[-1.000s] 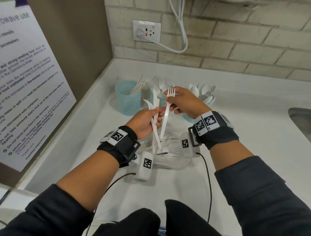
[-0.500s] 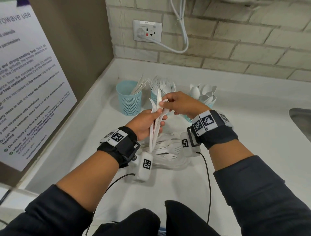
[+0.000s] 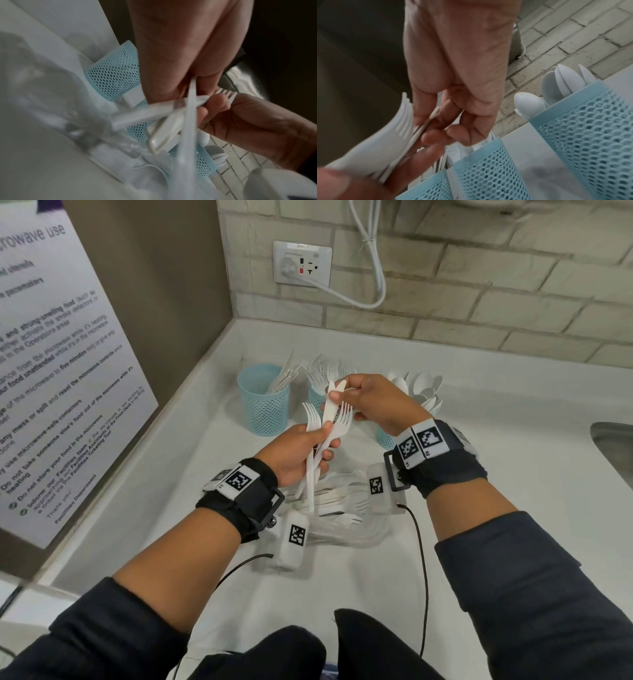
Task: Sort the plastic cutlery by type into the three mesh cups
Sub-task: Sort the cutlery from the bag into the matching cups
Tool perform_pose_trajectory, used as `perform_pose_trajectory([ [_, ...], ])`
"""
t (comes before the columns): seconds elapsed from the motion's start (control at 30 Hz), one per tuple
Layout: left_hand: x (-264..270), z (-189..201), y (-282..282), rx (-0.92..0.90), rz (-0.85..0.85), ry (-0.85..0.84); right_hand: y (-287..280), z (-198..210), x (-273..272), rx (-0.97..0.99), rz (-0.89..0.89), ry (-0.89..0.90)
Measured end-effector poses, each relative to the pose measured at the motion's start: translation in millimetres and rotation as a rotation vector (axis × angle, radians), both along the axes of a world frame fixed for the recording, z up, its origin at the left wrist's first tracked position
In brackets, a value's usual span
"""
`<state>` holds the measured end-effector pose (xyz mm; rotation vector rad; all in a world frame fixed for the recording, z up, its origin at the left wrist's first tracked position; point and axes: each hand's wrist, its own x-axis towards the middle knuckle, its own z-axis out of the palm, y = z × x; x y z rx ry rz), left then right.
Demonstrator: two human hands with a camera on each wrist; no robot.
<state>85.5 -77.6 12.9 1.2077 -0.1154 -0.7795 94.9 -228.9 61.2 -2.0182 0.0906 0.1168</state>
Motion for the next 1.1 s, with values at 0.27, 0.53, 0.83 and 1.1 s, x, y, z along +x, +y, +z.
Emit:
perform_pose_trajectory([
  [0.27, 1.2, -1.9, 7.5, 0.039, 0.019, -0.030, -0.2, 7.3, 12.8, 0.115, -0.095, -0.078],
  [0.53, 7.5, -6.1, 18.6, 0.073, 0.138, -0.005, 8.3, 51.9, 38.2, 0.222, -0.446, -0.579],
  [0.83, 5.1, -7.4, 17.2, 0.086, 0.232, 0.083, 71.1, 24.1, 63.9, 0.067, -0.244, -0.719],
  [1.1, 7.3, -13.4, 16.9, 0.102, 0.263, 0.108, 86.5, -9.8, 76.6, -0.803, 0.000, -0.478],
])
